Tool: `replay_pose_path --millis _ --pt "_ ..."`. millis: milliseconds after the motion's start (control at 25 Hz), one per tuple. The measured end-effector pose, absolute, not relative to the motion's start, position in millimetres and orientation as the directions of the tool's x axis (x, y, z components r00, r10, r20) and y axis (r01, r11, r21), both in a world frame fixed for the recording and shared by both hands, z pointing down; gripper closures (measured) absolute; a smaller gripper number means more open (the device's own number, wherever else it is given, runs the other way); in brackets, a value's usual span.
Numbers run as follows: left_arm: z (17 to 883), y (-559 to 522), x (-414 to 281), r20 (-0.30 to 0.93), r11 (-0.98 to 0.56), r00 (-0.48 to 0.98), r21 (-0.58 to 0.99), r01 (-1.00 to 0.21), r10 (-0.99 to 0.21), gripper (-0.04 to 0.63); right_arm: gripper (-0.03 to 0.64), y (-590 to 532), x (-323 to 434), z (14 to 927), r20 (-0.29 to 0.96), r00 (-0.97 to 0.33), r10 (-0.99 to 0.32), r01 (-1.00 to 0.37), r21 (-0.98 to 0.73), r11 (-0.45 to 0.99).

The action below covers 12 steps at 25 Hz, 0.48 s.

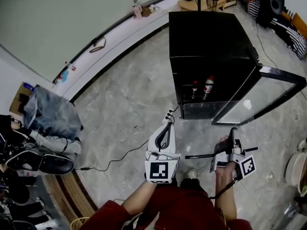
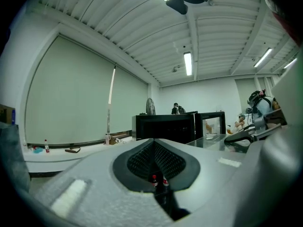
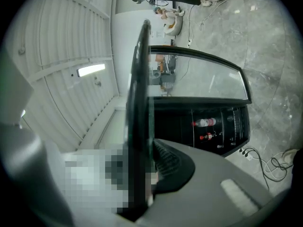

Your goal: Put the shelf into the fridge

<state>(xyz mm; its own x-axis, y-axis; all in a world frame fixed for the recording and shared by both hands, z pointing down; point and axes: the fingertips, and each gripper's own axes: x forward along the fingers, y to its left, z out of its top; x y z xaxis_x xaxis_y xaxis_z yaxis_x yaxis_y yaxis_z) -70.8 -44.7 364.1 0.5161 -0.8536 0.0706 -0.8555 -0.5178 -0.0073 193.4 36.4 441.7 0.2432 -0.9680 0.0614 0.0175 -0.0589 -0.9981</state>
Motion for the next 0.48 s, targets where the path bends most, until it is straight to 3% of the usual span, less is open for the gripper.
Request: replay_pose_path --millis 480 --pt "366 -123 -100 0.054 -0.648 0.647 0.0 -0.762 -0.761 0.595 0.604 -12 157 442 0.071 0.34 -0.938 -0.012 -0.997 -0.08"
